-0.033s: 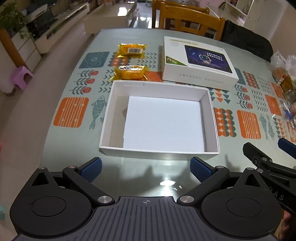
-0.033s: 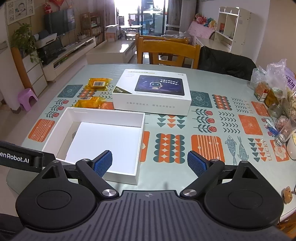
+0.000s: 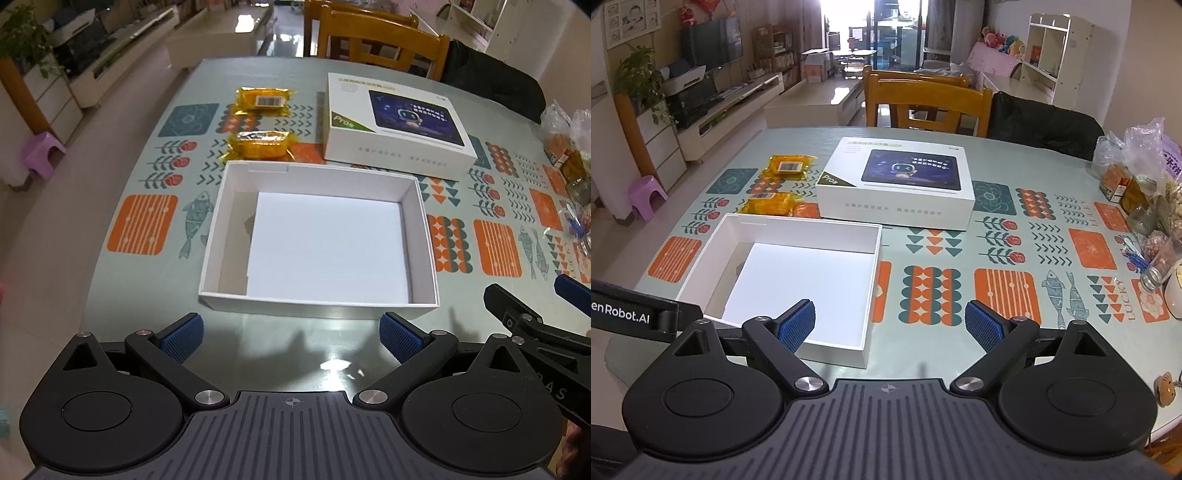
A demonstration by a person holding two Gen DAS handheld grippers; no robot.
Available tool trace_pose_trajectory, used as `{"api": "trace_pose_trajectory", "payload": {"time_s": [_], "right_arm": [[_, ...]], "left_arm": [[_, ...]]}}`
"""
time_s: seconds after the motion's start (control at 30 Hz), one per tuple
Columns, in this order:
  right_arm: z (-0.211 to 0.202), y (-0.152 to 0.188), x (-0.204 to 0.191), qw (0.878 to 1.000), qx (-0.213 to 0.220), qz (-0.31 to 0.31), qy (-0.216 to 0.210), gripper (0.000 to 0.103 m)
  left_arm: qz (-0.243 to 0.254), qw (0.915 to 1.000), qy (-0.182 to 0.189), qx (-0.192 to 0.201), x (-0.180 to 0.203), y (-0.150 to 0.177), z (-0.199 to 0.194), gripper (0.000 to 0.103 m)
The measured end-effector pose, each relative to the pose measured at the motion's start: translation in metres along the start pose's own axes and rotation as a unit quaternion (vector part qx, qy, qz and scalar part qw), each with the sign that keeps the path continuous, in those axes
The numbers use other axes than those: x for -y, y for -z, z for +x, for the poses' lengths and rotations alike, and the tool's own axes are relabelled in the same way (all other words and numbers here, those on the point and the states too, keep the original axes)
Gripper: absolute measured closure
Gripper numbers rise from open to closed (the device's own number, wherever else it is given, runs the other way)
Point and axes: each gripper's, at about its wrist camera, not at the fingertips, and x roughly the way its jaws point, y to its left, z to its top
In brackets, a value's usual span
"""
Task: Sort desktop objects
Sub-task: 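Move the left tool toward the nearer orange snack pack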
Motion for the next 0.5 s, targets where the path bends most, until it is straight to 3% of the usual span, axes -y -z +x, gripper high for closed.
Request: {"api": "trace_pose_trajectory", "payload": {"time_s": [0.5], "right_arm": [[0.009,-0.009,-0.014,1.000,0.001,-0.002,-0.004,0.000]], "left_arm": [[0.009,0.9997,-0.017,0.018,-0.017,-0.012,0.000,0.000]]}}
